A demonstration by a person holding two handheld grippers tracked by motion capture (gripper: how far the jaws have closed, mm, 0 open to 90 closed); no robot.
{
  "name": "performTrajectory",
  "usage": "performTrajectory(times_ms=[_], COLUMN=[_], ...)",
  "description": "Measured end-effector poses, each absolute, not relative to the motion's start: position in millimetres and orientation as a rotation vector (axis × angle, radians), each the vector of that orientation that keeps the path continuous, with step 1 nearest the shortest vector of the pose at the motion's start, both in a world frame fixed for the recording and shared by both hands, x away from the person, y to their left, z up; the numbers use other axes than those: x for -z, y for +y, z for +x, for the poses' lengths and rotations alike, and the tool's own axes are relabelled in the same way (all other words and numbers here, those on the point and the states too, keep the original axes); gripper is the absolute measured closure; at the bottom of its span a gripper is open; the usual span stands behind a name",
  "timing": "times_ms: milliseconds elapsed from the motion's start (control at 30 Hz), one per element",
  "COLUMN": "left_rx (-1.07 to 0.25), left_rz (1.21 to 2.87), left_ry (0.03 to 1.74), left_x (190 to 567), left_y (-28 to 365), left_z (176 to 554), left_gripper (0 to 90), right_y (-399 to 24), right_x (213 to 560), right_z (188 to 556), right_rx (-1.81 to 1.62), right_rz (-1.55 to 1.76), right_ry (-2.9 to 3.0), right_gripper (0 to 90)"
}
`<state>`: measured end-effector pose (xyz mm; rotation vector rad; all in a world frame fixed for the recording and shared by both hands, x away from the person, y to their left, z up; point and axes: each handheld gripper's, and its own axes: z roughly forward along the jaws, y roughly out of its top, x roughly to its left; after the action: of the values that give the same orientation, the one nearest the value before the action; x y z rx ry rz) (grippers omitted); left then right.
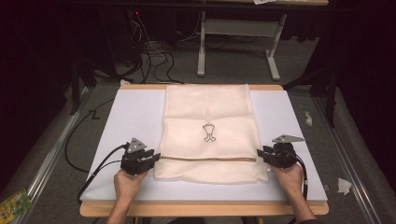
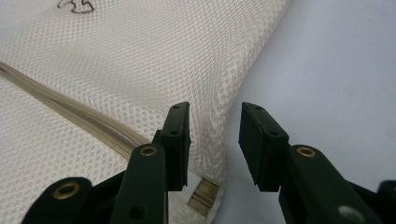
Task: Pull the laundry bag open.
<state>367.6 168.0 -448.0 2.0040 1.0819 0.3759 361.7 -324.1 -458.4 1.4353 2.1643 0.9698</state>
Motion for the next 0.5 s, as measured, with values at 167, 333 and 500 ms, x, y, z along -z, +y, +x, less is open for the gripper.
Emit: performTrajectory(times_ms=[167, 333, 500], left_rx=[-0.415, -0.448, -0.472], left_rz=[1.973, 1.929, 1.912], left_ry=[1.075, 1.073, 1.079], left_x=[441, 433, 426], left_y=[174, 183, 194], left_z=[364, 361, 359], left_gripper=[59.2, 58.0, 57.4], right_y=[-331, -335, -342], right_x=[452, 447, 441], right_z=[357, 355, 351], right_rx=[-1.005, -1.012, -1.029], right_rz=[1.445, 1.437, 1.434], right_ry=[2.131, 2.111, 2.081], right_gripper=[63.5, 63.2, 62.3])
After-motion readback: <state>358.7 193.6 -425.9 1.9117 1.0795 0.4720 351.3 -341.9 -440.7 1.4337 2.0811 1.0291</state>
